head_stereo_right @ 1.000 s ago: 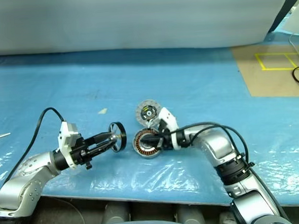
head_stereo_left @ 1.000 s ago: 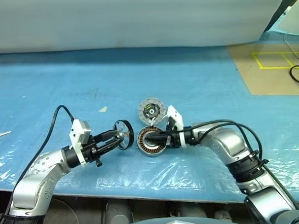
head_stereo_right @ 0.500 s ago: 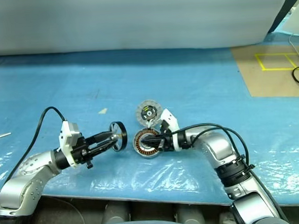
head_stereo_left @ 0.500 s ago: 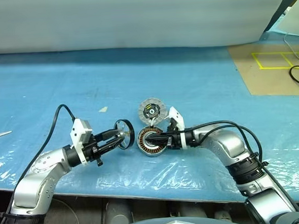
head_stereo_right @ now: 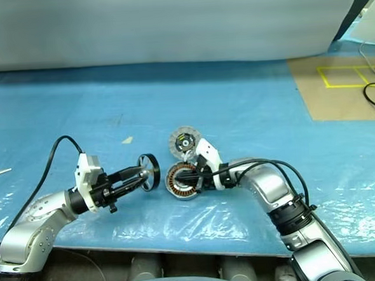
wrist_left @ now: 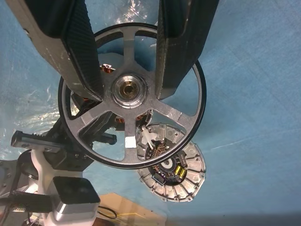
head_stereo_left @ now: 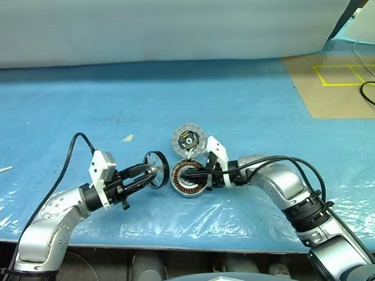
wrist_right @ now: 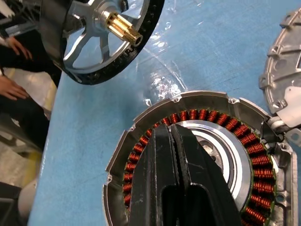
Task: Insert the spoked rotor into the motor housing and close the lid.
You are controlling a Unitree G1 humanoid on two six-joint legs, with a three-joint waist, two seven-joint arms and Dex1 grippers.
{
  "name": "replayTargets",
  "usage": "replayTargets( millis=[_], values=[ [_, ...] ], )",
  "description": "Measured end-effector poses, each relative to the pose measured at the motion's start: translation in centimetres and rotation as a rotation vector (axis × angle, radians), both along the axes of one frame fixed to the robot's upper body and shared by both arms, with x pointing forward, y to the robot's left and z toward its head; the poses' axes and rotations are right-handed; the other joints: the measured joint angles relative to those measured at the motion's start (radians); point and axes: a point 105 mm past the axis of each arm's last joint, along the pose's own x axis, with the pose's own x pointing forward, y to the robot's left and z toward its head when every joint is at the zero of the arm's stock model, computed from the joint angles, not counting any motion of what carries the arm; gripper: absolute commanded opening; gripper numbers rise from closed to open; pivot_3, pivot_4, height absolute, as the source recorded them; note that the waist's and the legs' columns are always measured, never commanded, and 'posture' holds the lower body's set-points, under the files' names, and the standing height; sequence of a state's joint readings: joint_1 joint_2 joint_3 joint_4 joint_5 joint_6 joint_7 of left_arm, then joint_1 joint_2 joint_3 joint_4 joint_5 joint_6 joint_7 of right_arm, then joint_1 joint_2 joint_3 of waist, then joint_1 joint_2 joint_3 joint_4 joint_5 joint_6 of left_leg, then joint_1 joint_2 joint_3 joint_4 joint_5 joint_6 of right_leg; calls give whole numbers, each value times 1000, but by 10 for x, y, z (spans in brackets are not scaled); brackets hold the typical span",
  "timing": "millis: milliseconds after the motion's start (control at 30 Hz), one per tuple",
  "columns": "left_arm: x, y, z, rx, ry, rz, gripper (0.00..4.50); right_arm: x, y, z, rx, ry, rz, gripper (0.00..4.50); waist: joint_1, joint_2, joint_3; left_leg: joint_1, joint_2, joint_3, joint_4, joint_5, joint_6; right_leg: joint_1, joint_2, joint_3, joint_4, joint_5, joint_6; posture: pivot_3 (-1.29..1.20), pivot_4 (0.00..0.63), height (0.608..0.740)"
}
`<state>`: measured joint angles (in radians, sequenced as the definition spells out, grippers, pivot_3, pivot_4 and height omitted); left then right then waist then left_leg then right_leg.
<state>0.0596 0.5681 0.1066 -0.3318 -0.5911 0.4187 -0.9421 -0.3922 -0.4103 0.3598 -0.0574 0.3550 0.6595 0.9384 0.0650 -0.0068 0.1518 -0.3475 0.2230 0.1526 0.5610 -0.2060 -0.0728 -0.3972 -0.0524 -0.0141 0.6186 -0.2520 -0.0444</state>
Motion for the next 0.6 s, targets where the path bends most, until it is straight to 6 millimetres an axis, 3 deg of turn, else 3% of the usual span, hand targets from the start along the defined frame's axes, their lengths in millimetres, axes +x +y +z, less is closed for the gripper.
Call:
replayTargets(
  millis=[200,433,500,600],
  values=[
    [-2,1,-4,1,17,11,1385,5,-5,5,93,124,-68,0,1,0,0,1,0,0,1,0,0,-1,0,1,0,0,0,0,150,740],
    [-7,-1,-3,-2,13,10,1385,0,-5,35,192,163,-49,0,3,0,0,-2,0,0,0,0,0,-4,0,0,0,1,1,0,150,740],
    [-9,-1,-5,-2,20,12,1385,-6,-1,31,163,161,-26,0,3,0,0,-2,0,0,-1,0,0,-4,0,0,0,1,2,0,150,740],
    [-11,-1,-7,-3,32,16,1385,-14,2,1,72,199,-31,0,3,0,1,-2,0,0,-1,0,0,-4,0,0,0,0,0,0,150,740]
  ],
)
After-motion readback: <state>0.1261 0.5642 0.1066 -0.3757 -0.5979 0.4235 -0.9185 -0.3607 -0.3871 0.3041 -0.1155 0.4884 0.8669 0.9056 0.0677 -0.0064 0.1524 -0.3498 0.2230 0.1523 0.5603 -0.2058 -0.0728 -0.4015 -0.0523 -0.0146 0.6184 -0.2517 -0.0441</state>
